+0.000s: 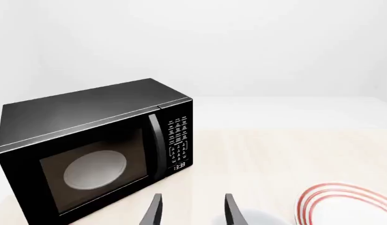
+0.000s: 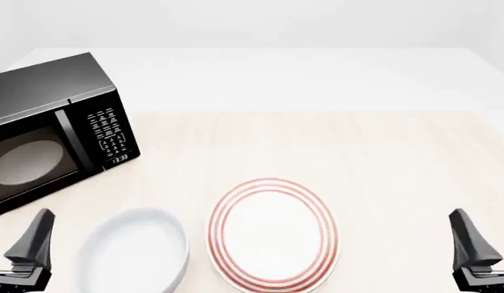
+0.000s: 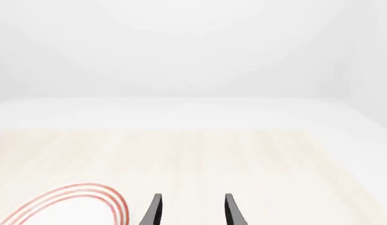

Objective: Open the microwave.

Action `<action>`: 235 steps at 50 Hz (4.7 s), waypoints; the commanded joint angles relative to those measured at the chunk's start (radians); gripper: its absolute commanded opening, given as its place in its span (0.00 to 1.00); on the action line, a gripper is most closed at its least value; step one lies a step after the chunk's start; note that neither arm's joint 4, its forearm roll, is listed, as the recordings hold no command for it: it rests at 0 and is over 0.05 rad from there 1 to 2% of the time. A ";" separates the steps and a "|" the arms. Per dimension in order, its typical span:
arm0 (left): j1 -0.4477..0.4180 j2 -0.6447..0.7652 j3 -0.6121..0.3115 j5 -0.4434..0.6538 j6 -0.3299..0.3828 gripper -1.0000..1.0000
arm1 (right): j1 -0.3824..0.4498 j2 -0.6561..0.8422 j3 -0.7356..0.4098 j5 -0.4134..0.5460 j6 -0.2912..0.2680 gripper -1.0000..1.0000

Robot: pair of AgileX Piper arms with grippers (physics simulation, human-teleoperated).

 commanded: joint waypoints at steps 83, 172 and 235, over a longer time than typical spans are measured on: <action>0.139 1.059 -0.209 -0.673 -0.119 1.00 | 0.001 0.012 -0.003 -0.009 -0.002 1.00; 0.159 1.513 -0.417 -0.828 -0.100 1.00 | 0.001 0.011 -0.003 -0.009 -0.002 1.00; 0.155 1.670 -0.486 -0.878 -0.147 1.00 | 0.001 0.011 -0.003 -0.008 -0.002 1.00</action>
